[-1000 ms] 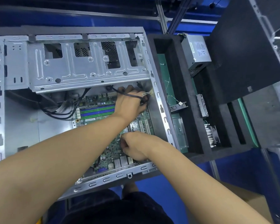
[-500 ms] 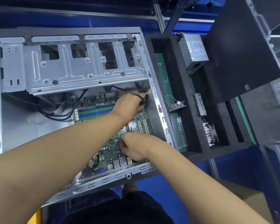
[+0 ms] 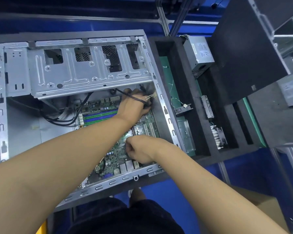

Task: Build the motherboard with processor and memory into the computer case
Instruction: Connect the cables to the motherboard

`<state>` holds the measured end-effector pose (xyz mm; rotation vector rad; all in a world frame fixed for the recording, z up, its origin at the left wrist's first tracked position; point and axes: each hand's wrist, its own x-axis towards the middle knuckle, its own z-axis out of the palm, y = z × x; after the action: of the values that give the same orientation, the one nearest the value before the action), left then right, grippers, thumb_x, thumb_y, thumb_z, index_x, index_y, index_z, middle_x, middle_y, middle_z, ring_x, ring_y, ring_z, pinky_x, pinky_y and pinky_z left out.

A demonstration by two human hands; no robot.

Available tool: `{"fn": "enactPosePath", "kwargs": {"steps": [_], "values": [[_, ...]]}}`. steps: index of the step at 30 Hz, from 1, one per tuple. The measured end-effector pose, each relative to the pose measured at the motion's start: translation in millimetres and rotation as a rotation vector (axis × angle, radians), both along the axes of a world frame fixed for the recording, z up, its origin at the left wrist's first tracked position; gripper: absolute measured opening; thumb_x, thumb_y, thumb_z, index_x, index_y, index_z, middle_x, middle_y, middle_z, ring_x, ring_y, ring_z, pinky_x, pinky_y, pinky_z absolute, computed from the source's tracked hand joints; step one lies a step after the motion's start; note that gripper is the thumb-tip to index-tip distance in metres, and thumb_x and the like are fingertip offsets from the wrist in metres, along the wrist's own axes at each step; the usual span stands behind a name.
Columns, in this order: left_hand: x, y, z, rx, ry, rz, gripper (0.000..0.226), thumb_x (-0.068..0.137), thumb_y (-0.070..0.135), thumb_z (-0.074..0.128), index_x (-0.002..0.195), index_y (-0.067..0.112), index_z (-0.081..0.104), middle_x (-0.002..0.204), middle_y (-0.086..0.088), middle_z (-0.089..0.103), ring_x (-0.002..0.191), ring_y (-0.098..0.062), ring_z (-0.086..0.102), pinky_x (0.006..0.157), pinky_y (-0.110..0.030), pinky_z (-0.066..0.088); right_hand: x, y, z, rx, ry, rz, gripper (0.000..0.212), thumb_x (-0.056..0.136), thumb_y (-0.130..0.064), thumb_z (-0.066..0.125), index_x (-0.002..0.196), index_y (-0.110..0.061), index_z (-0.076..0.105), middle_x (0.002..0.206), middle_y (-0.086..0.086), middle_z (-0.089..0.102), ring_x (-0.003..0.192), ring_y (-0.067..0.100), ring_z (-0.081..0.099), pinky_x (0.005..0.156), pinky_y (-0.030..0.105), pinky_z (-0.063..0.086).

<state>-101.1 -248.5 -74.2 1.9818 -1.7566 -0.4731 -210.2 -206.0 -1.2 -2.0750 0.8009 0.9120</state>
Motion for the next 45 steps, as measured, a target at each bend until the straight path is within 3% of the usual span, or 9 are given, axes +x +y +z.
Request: {"fn": "enactPosePath", "kwargs": {"steps": [6, 9, 13, 24, 27, 38, 41, 43, 45], "values": [[1.2, 2.9, -4.4, -0.035, 0.003, 0.036, 0.019, 0.079, 0.028, 0.071, 0.094, 0.020, 0.062, 0.098, -0.002, 0.065, 0.100, -0.024, 0.057, 0.067, -0.029, 0.042, -1.0, -0.6, -0.5, 0.002, 0.001, -0.048, 0.017, 0.102, -0.014, 0.047, 0.113, -0.008, 0.058, 0.120, 0.014, 0.063, 0.104, 0.031, 0.057, 0.084, 0.033, 0.047], [4.5, 5.5, -6.1, 0.000, 0.011, 0.056, 0.026, 0.076, 0.036, 0.073, 0.096, 0.022, 0.063, 0.103, 0.000, 0.064, 0.106, -0.026, 0.054, 0.078, -0.036, 0.047, 0.2, -2.8, -3.3, -0.045, 0.048, -0.090, 0.019, 0.101, -0.013, 0.048, 0.116, -0.008, 0.060, 0.120, 0.014, 0.064, 0.105, 0.032, 0.060, 0.083, 0.031, 0.047], [5.0, 4.8, -4.7, -0.026, -0.045, 0.074, 0.030, 0.072, 0.048, 0.074, 0.089, 0.025, 0.067, 0.107, 0.004, 0.062, 0.113, -0.027, 0.045, 0.088, -0.040, 0.039, 1.8, -5.8, -4.6, -0.117, 0.109, -0.127, 0.020, 0.102, -0.013, 0.046, 0.118, -0.006, 0.057, 0.117, 0.016, 0.062, 0.102, 0.033, 0.061, 0.086, 0.035, 0.053], [1.3, -1.9, 3.9, 0.082, 0.161, 0.133, 0.014, 0.078, 0.038, 0.074, 0.081, 0.025, 0.070, 0.099, 0.000, 0.064, 0.099, -0.022, 0.061, 0.085, -0.042, 0.051, 0.4, -5.1, -10.0, -0.091, 0.102, -0.111, 0.019, 0.101, -0.011, 0.047, 0.116, -0.006, 0.058, 0.113, 0.015, 0.062, 0.100, 0.033, 0.062, 0.082, 0.036, 0.053], [2.6, -6.4, 7.5, 0.184, 0.196, 0.094, 0.014, 0.082, 0.035, 0.073, 0.086, 0.023, 0.068, 0.096, -0.003, 0.066, 0.086, -0.026, 0.066, 0.074, -0.036, 0.054, 0.7, -5.0, -9.0, -0.083, 0.114, -0.095, 0.020, 0.101, -0.009, 0.046, 0.117, -0.004, 0.057, 0.114, 0.016, 0.062, 0.102, 0.033, 0.062, 0.084, 0.039, 0.055], [2.9, 1.3, 4.4, 0.050, 0.212, 0.076, 0.015, 0.082, 0.030, 0.073, 0.085, 0.016, 0.067, 0.105, -0.007, 0.058, 0.084, -0.029, 0.061, 0.075, -0.035, 0.052, 5.2, -5.5, -4.7, -0.069, 0.140, -0.055, 0.024, 0.101, -0.009, 0.044, 0.120, -0.002, 0.058, 0.123, 0.018, 0.062, 0.109, 0.034, 0.060, 0.083, 0.034, 0.049], [3.1, -0.4, 1.5, 0.020, 0.177, 0.088, 0.016, 0.079, 0.028, 0.076, 0.084, 0.019, 0.064, 0.098, -0.002, 0.055, 0.083, -0.025, 0.060, 0.068, -0.027, 0.045, 3.0, -5.7, -5.0, -0.079, 0.118, -0.077, 0.024, 0.101, -0.010, 0.044, 0.119, -0.002, 0.058, 0.122, 0.018, 0.063, 0.109, 0.034, 0.060, 0.084, 0.035, 0.048], [6.6, 0.6, -0.6, 0.026, 0.132, 0.049, 0.026, 0.076, 0.032, 0.079, 0.093, 0.022, 0.061, 0.100, -0.001, 0.055, 0.093, -0.024, 0.059, 0.071, -0.028, 0.043, 1.5, -5.3, -6.8, -0.074, 0.113, -0.103, 0.023, 0.100, -0.011, 0.045, 0.118, -0.004, 0.058, 0.120, 0.018, 0.063, 0.107, 0.034, 0.061, 0.082, 0.034, 0.048], [14.1, 3.7, -4.5, 0.061, 0.056, 0.003, 0.050, 0.072, 0.044, 0.079, 0.112, 0.024, 0.056, 0.119, -0.003, 0.055, 0.115, -0.026, 0.049, 0.084, -0.036, 0.046, 0.6, -5.0, -9.6, -0.075, 0.125, -0.126, 0.022, 0.101, -0.014, 0.046, 0.117, -0.005, 0.060, 0.117, 0.017, 0.065, 0.106, 0.033, 0.062, 0.084, 0.034, 0.050]]}}
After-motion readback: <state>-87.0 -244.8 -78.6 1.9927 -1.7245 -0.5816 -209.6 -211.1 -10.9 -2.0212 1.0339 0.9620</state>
